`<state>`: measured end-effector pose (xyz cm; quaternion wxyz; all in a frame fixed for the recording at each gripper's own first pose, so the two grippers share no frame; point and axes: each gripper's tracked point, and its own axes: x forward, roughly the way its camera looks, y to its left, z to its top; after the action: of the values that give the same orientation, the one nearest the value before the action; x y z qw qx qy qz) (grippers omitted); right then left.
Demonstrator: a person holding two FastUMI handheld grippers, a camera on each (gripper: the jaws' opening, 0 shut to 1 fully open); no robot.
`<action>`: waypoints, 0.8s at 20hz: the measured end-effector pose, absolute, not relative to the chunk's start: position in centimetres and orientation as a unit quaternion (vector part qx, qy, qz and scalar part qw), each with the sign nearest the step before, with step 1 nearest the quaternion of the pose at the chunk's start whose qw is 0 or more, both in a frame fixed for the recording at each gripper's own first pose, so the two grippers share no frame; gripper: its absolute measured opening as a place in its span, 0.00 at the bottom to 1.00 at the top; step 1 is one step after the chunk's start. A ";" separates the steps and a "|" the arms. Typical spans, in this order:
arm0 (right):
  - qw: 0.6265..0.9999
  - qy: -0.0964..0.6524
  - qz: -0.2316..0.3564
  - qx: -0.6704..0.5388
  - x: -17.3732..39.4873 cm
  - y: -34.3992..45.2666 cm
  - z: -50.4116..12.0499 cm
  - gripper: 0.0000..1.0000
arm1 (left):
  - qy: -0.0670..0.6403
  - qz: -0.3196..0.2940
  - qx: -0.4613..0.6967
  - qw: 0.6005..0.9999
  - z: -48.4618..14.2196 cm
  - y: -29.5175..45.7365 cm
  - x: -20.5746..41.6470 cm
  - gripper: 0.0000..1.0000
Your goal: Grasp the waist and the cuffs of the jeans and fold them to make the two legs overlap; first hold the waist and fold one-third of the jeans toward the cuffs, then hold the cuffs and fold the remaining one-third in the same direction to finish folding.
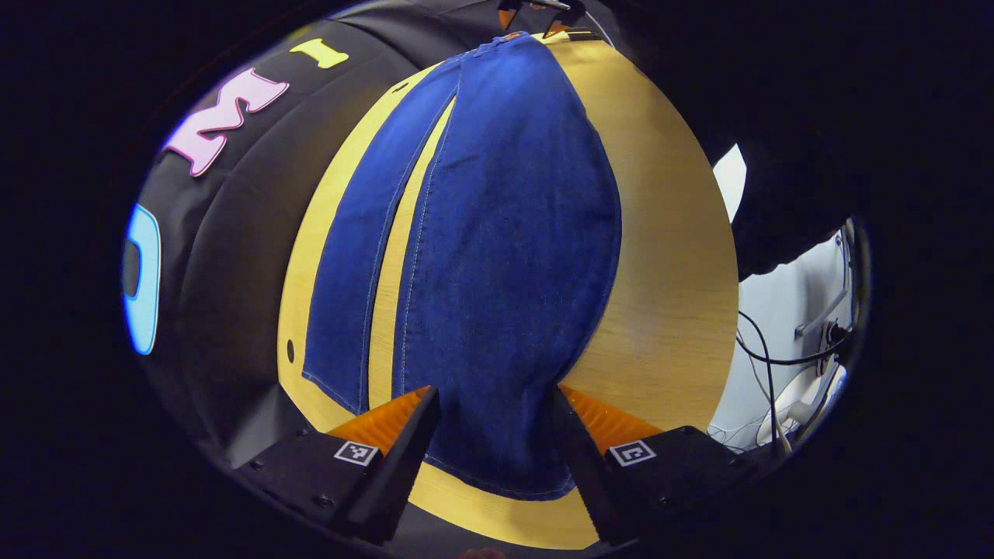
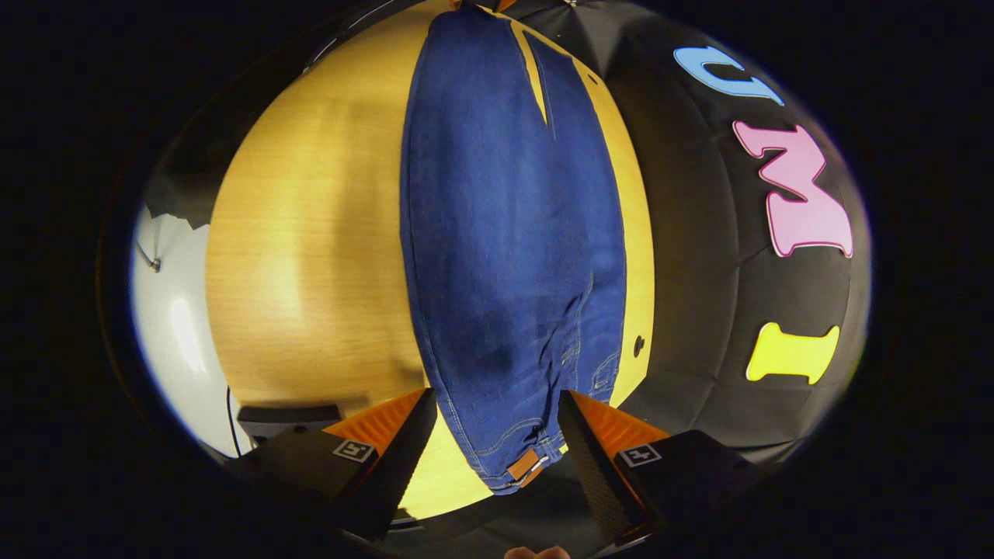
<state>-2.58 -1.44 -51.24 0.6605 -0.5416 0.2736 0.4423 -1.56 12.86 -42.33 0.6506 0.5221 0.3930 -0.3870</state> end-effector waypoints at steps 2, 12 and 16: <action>0.642 0.280 0.449 -0.555 -2.7 -2.9 -52.6 0.97 | 0.396 -0.387 0.519 0.651 -42.4 13.0 -1.4 0.93; 0.650 0.311 0.421 -0.551 1.0 -1.5 -55.6 0.76 | 0.415 -0.358 0.503 0.668 -43.0 13.0 0.4 0.90; 0.683 0.398 0.392 -0.470 0.3 -1.2 -56.2 0.23 | 0.454 -0.316 0.468 0.689 -43.6 12.6 0.1 0.34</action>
<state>0.29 -1.18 -56.23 0.6833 -0.4701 0.3981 0.3920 0.14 12.58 -43.56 0.6892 0.4683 0.4537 -0.3159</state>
